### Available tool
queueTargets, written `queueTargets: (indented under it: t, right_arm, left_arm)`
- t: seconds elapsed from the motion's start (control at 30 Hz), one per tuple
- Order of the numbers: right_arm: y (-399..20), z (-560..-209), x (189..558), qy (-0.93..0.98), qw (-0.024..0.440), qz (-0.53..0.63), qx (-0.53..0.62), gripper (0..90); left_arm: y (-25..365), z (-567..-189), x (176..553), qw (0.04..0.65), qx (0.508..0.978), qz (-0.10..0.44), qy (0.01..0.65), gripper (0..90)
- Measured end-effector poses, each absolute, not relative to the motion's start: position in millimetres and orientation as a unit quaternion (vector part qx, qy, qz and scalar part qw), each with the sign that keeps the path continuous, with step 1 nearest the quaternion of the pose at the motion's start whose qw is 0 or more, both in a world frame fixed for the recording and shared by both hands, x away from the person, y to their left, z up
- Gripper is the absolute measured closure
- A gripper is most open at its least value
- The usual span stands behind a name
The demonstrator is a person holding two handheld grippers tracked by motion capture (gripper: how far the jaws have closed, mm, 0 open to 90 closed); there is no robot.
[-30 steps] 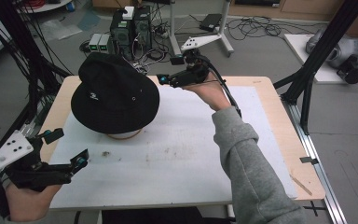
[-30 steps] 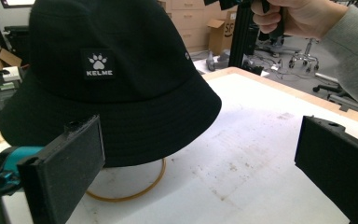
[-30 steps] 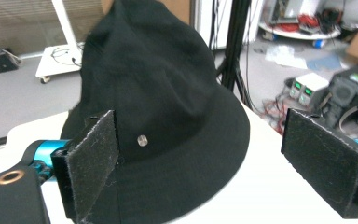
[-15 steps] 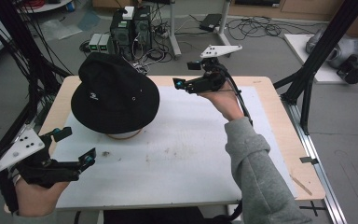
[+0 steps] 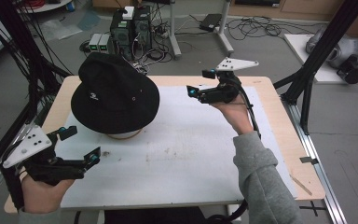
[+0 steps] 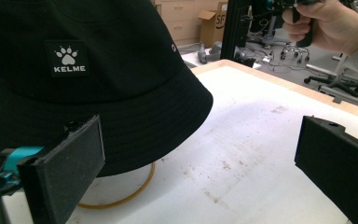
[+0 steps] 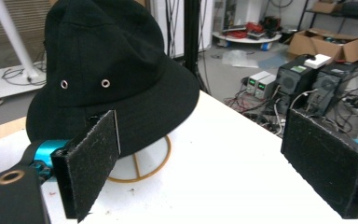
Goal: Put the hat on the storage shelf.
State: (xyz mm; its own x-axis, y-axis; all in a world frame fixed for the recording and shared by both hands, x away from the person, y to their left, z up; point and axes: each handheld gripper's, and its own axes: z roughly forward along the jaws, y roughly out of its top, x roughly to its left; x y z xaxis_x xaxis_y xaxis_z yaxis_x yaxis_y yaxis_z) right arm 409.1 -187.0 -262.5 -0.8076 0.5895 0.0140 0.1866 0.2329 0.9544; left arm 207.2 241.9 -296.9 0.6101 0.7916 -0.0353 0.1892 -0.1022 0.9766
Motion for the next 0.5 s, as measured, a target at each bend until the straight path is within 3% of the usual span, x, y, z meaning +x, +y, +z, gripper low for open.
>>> queueTargets:
  t: [0.5]
  right_arm:
    - [-218.7, -289.8, 383.8, 0.747, 0.225, 0.554, 0.29, 10.9]
  left_arm:
    - [237.2, -299.1, 210.2, 0.567, 0.697, 0.263, 0.352, 1.7]
